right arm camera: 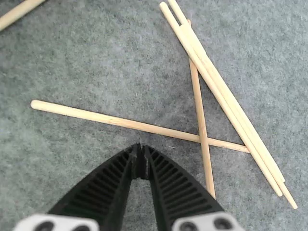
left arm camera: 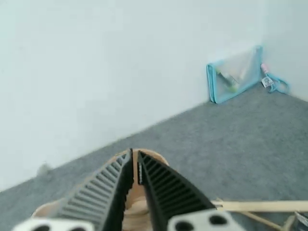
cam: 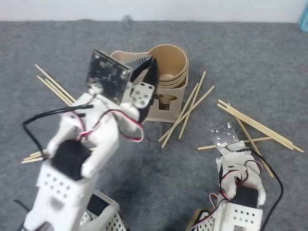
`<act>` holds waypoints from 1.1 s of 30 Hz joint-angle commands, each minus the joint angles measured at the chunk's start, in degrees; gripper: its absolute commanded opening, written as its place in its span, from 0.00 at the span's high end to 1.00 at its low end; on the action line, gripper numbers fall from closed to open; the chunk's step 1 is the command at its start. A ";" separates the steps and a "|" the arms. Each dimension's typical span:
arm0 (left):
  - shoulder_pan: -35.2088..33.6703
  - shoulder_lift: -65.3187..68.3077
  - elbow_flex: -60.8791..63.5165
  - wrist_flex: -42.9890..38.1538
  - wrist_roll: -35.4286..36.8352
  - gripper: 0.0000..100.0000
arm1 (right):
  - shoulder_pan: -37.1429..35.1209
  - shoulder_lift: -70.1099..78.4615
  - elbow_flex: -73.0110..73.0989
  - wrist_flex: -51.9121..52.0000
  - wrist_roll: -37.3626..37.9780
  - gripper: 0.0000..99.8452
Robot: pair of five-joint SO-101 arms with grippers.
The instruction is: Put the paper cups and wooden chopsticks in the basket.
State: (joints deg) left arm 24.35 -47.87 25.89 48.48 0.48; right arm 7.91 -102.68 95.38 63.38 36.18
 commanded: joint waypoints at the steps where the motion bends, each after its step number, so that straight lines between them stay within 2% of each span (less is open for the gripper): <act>1: 0.00 -0.62 8.13 -14.51 0.97 0.99 | 0.13 -0.04 0.62 -0.57 1.14 0.99; 8: 0.00 3.87 26.42 -41.85 0.97 0.99 | 0.13 -0.04 0.62 -0.66 1.14 0.99; 12: 0.00 8.00 30.81 -50.20 0.97 0.99 | 0.04 -0.04 0.62 -0.66 1.14 0.99; 19: 0.00 14.95 31.52 -50.81 0.97 0.99 | 0.04 -0.04 0.62 -0.66 1.14 0.99; 27: 0.00 15.82 31.87 -43.87 0.62 0.99 | 0.04 -0.04 0.62 -0.75 1.23 0.99; 33: -2.55 7.03 28.18 -43.52 0.97 0.99 | 0.04 -0.04 0.70 -0.92 1.23 0.99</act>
State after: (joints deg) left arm 24.00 -35.65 56.22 3.82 0.84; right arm 7.91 -102.68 95.38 63.38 36.18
